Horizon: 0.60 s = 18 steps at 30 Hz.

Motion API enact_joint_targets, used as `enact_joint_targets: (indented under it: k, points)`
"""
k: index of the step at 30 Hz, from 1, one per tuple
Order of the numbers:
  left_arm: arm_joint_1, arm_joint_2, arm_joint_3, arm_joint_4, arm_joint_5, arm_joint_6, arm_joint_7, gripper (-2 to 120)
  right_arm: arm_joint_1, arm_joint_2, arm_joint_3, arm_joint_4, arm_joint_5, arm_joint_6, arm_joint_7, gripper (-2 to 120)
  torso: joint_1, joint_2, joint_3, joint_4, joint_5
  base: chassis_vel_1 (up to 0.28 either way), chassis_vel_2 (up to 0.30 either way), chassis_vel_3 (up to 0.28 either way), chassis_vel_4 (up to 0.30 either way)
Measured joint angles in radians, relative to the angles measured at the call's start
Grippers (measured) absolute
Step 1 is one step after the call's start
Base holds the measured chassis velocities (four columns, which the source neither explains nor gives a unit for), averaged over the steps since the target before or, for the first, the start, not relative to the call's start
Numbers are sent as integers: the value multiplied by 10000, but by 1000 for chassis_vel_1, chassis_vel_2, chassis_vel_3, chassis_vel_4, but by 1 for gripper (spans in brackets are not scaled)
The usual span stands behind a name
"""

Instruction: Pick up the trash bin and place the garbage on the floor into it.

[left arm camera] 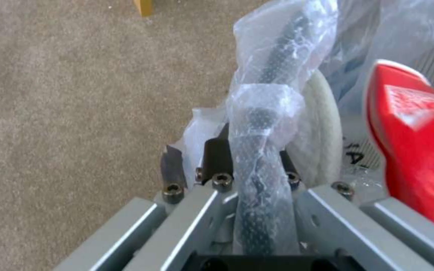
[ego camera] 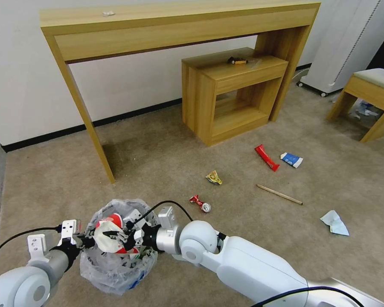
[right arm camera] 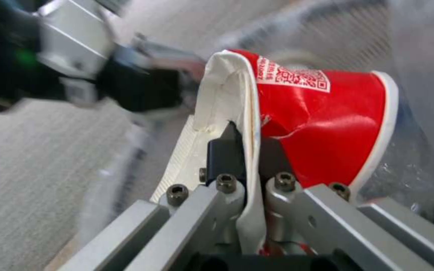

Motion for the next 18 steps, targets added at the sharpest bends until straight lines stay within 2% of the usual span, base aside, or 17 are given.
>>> enact_joint_targets:
  k: [8,10,12,14,15,18]
  points:
    - [97,-25,-33,-122,-22,0,3,0,-63,206,259,-665,-81,133,65,0,1,-1,0,1,0,0,0,0,0]
    - [122,-32,-33,-147,-12,-1,15,0,-46,216,321,-600,-75,147,62,11,0,0,0,1,0,0,0,0,0]
    - [122,-33,-33,-148,-9,-1,16,0,-41,210,323,-567,-71,151,64,13,1,0,0,1,0,0,0,0,0]
    - [100,-32,-33,-148,1,-1,22,0,-8,144,327,-278,-38,171,88,25,0,0,0,1,0,0,0,0,0]
    - [100,-32,-33,-148,1,-1,22,0,-8,144,327,-278,-38,171,88,25,0,0,0,1,0,0,0,0,0]
    - [84,-35,-7,-148,13,-1,32,0,41,104,331,-31,27,171,220,39,0,0,0,1,0,0,0,0,0]
